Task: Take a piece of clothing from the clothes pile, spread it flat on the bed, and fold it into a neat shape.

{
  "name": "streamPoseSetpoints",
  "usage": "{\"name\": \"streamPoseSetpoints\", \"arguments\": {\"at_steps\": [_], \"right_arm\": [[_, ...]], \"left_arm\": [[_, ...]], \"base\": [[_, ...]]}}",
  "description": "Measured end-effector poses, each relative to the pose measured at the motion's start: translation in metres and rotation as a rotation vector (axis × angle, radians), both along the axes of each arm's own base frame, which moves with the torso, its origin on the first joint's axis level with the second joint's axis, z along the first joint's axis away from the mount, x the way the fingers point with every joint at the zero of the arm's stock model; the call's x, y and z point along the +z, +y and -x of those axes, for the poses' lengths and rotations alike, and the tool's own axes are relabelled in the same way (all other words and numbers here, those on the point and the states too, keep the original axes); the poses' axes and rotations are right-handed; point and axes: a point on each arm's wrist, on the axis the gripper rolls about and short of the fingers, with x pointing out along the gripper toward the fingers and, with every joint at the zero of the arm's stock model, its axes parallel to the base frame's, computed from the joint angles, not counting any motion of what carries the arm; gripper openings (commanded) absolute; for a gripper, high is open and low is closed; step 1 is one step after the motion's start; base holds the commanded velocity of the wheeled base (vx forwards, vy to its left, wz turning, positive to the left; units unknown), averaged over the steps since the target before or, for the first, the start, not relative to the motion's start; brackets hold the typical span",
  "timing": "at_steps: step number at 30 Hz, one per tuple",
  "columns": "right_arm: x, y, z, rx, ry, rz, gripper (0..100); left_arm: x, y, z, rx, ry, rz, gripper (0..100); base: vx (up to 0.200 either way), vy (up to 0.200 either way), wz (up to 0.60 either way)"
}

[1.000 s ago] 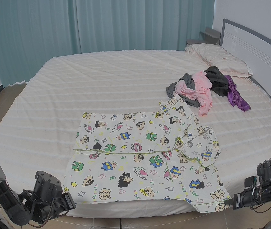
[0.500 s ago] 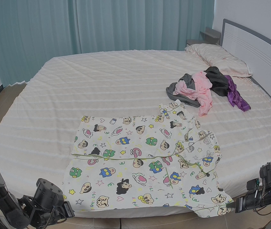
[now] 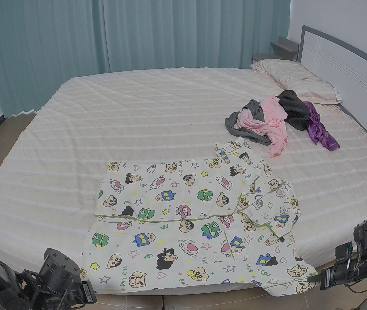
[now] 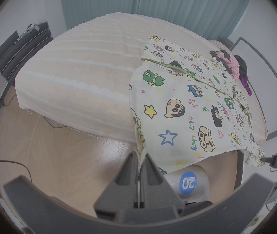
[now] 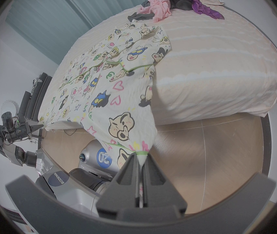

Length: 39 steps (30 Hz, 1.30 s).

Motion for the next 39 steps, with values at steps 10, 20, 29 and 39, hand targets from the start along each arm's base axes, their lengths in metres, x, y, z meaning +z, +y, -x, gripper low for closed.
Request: {"name": "streamPoseSetpoints", "arguments": {"at_steps": [10, 20, 29, 39], "right_arm": [[0.004, 0.0, -0.004, 0.001, -0.034, -0.005, 0], [0.02, 0.003, -0.031, -0.017, -0.129, -0.026, 0], [0.037, 0.007, -0.08, -0.085, -0.2, -0.078, 0], [0.041, 0.015, -0.137, -0.168, -0.221, -0.132, 0]], "left_arm": [[0.013, -0.009, -0.014, 0.001, -0.063, 0.042, 0], [0.038, -0.016, -0.061, 0.1, -0.136, 0.104, 0], [0.045, -0.01, -0.123, 0.23, -0.166, 0.191, 0], [0.035, 0.0, -0.179, 0.367, -0.172, 0.285, 0]], "base": [[0.0, 0.0, 0.0], [0.0, 0.0, 0.0], [0.0, 0.0, 0.0], [0.0, 0.0, 0.0]]}}
